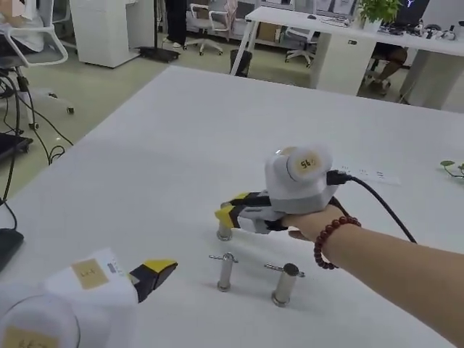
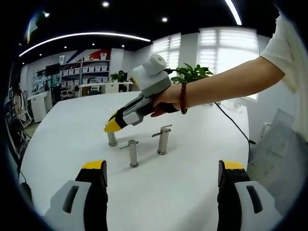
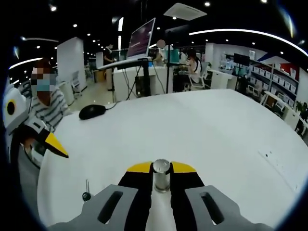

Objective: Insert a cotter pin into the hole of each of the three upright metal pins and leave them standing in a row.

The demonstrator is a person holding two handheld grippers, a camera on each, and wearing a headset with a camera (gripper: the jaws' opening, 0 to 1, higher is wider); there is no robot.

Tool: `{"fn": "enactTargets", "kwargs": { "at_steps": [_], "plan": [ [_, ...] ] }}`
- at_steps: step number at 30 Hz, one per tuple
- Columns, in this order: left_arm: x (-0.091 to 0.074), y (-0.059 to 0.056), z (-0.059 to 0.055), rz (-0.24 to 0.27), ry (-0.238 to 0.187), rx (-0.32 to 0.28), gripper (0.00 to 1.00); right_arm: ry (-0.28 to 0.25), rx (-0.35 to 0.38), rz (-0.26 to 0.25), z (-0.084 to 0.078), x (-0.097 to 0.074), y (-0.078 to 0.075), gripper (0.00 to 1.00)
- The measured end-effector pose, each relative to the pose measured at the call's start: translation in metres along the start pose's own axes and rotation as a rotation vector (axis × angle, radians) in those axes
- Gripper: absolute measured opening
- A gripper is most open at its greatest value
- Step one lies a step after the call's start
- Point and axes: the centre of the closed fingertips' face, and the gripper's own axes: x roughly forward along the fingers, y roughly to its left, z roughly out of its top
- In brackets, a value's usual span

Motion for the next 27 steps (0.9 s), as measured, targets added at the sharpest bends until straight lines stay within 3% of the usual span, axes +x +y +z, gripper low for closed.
{"fn": "enactTargets", "kwargs": {
  "at_steps": [8,27],
  "plan": [
    [-0.002,-0.002,0.002,0.002,-0.001,0.005,0.94,-0.014,0.049,-0.027,-0.009,-0.024,-0.008,0.13],
    [-0.003,-0.009,0.008,0.001,-0.005,0.000,0.92,0.012,0.073,-0.113,-0.044,-0.094,-0.032,0.13]
  ]
}}
